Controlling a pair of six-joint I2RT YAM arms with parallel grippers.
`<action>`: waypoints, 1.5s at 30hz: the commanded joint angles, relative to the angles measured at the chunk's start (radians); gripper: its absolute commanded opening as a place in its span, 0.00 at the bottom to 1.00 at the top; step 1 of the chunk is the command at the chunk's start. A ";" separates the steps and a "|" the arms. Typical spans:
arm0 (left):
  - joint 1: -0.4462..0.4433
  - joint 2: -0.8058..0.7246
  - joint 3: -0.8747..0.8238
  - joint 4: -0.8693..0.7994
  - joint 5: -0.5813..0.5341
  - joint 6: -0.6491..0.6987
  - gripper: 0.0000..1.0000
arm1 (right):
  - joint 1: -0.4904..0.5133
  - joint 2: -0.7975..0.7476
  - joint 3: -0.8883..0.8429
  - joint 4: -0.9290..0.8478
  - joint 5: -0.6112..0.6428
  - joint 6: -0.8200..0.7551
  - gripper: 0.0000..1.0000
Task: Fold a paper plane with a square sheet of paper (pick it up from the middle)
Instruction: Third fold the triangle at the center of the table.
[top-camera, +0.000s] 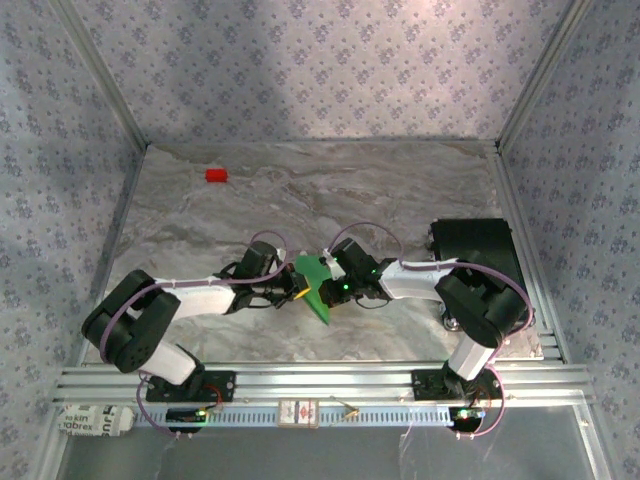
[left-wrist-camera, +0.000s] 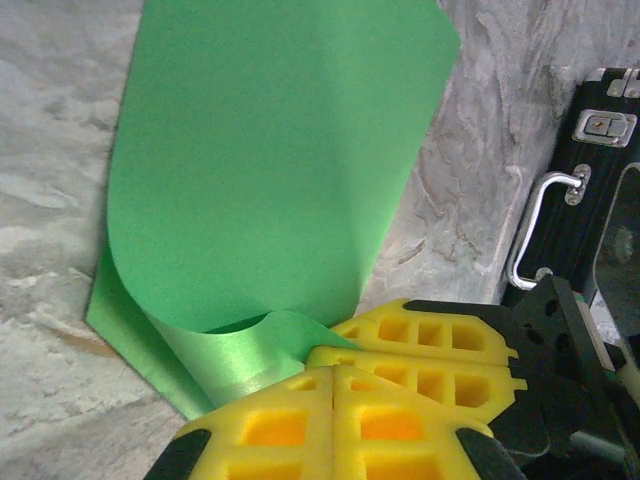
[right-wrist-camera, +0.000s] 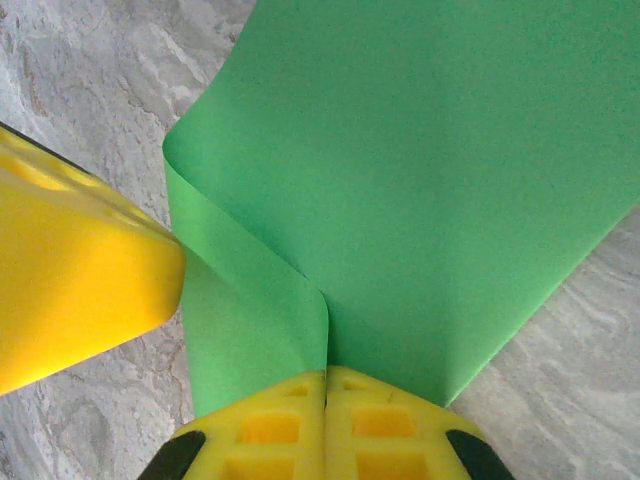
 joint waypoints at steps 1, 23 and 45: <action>-0.006 0.007 -0.008 0.042 -0.006 0.002 0.00 | -0.008 0.010 -0.026 -0.030 0.025 -0.008 0.04; -0.009 0.121 -0.034 -0.022 -0.038 0.087 0.00 | -0.009 0.004 -0.025 -0.026 0.021 -0.005 0.04; -0.009 0.124 -0.022 -0.018 -0.046 0.089 0.00 | 0.018 -0.117 0.039 -0.088 -0.147 0.149 0.16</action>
